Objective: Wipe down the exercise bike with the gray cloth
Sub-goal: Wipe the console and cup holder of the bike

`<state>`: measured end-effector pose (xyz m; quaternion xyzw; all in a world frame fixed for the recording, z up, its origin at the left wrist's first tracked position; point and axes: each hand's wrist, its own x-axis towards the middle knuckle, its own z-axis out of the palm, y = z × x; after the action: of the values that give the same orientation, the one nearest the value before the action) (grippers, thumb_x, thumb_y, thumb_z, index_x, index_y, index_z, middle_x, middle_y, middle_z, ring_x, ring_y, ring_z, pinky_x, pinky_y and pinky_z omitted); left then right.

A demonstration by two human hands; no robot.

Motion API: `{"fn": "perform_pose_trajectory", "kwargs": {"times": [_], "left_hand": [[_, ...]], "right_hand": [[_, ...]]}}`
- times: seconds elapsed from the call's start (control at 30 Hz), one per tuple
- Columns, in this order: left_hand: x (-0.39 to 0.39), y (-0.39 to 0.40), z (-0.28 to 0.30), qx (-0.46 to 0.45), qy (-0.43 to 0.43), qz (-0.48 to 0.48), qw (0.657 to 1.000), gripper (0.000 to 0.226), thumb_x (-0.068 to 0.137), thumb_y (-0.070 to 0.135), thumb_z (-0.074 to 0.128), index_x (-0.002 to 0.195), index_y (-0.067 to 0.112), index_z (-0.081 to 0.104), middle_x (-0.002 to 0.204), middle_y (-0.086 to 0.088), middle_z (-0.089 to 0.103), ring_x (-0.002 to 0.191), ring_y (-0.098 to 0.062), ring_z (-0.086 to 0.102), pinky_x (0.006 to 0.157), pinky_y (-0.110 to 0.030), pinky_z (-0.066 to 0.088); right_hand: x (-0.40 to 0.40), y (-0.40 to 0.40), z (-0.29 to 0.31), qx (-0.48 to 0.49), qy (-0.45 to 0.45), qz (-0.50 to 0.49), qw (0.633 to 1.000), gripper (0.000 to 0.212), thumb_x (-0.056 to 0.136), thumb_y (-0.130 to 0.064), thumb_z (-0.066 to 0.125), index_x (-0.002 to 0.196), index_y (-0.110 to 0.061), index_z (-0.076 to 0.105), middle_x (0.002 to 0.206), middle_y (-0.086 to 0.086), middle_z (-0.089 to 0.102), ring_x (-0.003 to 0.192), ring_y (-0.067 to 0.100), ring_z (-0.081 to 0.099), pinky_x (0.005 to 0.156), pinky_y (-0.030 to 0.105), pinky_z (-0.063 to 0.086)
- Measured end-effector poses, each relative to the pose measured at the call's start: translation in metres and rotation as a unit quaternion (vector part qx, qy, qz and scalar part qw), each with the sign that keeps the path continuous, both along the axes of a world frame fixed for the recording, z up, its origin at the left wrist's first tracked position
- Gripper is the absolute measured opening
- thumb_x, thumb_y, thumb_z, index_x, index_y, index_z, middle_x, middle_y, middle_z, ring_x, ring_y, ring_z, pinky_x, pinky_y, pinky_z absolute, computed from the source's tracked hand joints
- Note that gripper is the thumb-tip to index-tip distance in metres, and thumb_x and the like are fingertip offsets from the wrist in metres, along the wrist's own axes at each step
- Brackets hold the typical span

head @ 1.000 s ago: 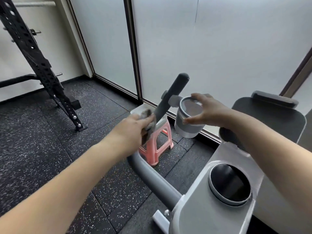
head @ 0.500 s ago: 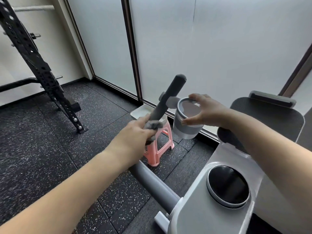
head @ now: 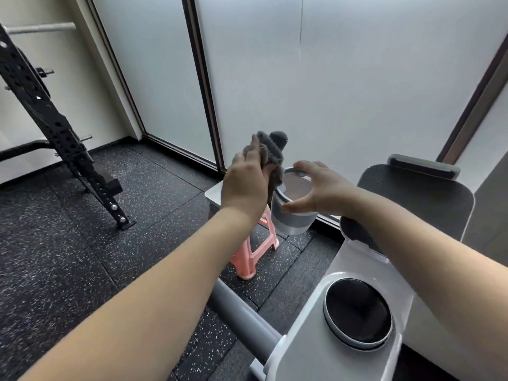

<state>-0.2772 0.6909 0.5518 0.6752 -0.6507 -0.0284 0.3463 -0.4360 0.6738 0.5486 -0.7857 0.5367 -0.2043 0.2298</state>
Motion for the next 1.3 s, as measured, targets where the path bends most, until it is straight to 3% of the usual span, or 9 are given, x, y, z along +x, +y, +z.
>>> {"fn": "perform_pose_trajectory", "kwargs": {"times": [0.23,0.37,0.5,0.7,0.83,0.93,1.07,1.2,1.3], "left_hand": [[0.046,0.024,-0.006,0.106,-0.023,-0.008,0.994,0.023,0.090,0.029,0.056,0.108,0.016,0.063,0.105,-0.013,0.067,0.097,-0.031,0.059,0.079,-0.031,0.044],[0.027,0.006,0.015,0.005,0.039,-0.042,0.998,0.035,0.090,0.031,0.056,0.122,0.018,0.058,0.113,-0.012,0.063,0.106,-0.029,0.056,0.086,-0.029,0.040],[-0.001,-0.012,0.012,-0.056,0.014,-0.052,0.997,0.055,0.089,0.036,0.056,0.141,0.025,0.039,0.126,-0.013,0.055,0.113,-0.030,0.054,0.096,-0.034,0.041],[0.028,0.003,-0.007,-0.027,0.016,0.006,1.000,0.026,0.090,0.036,0.057,0.109,0.020,0.064,0.097,-0.011,0.069,0.090,-0.032,0.062,0.067,-0.029,0.041],[0.022,0.006,-0.004,-0.066,0.080,-0.037,0.994,0.039,0.089,0.029,0.059,0.127,0.018,0.055,0.117,-0.011,0.061,0.108,-0.026,0.056,0.091,-0.031,0.043],[-0.004,-0.012,0.003,-0.104,0.016,-0.048,0.993,0.056,0.089,0.021,0.058,0.141,0.018,0.038,0.127,-0.015,0.052,0.114,-0.030,0.052,0.100,-0.034,0.038],[0.000,-0.029,0.004,-0.161,-0.104,-0.059,0.980,0.050,0.089,0.017,0.056,0.137,0.018,0.045,0.126,-0.016,0.054,0.106,-0.037,0.058,0.092,-0.043,0.049],[-0.001,-0.035,0.022,-0.195,-0.196,-0.128,0.952,0.036,0.085,0.015,0.059,0.120,0.017,0.062,0.120,-0.010,0.060,0.103,-0.033,0.061,0.089,-0.039,0.050],[-0.008,-0.039,0.050,-0.107,-0.156,-0.126,0.974,0.023,0.082,0.022,0.053,0.098,0.020,0.069,0.104,-0.008,0.066,0.092,-0.030,0.062,0.080,-0.034,0.049]], "right_hand": [[-0.001,-0.001,0.001,0.012,0.000,0.007,1.000,0.101,0.060,-0.047,0.082,0.144,-0.021,0.031,0.140,0.001,0.038,0.125,0.017,0.042,0.099,0.021,0.029],[0.000,0.000,0.001,0.011,-0.001,0.007,1.000,0.100,0.060,-0.045,0.082,0.143,-0.020,0.032,0.140,0.001,0.038,0.125,0.017,0.042,0.099,0.020,0.029],[-0.001,0.000,0.001,0.009,-0.003,0.012,1.000,0.097,0.061,-0.043,0.083,0.142,-0.021,0.034,0.140,0.002,0.039,0.128,0.016,0.041,0.104,0.020,0.028],[-0.001,-0.002,0.000,0.016,-0.006,0.007,1.000,0.102,0.058,-0.047,0.083,0.143,-0.021,0.031,0.139,0.001,0.038,0.126,0.019,0.042,0.105,0.027,0.033],[-0.001,0.000,0.000,0.016,-0.008,0.006,1.000,0.103,0.058,-0.047,0.083,0.143,-0.020,0.031,0.139,0.001,0.037,0.127,0.019,0.042,0.106,0.026,0.033],[0.000,-0.001,-0.001,0.014,-0.008,0.006,1.000,0.103,0.057,-0.048,0.083,0.142,-0.020,0.033,0.140,0.002,0.038,0.129,0.020,0.041,0.110,0.029,0.032],[-0.001,-0.003,-0.001,0.011,-0.003,0.006,1.000,0.104,0.057,-0.050,0.082,0.143,-0.021,0.031,0.140,0.001,0.037,0.129,0.021,0.041,0.110,0.032,0.033],[-0.001,-0.003,-0.002,0.012,-0.004,0.005,1.000,0.105,0.057,-0.050,0.082,0.143,-0.021,0.030,0.141,0.000,0.036,0.130,0.020,0.040,0.110,0.033,0.033],[-0.001,-0.003,-0.002,0.014,-0.002,0.004,1.000,0.105,0.057,-0.050,0.082,0.143,-0.021,0.030,0.140,0.000,0.037,0.129,0.020,0.040,0.110,0.033,0.033]]}}
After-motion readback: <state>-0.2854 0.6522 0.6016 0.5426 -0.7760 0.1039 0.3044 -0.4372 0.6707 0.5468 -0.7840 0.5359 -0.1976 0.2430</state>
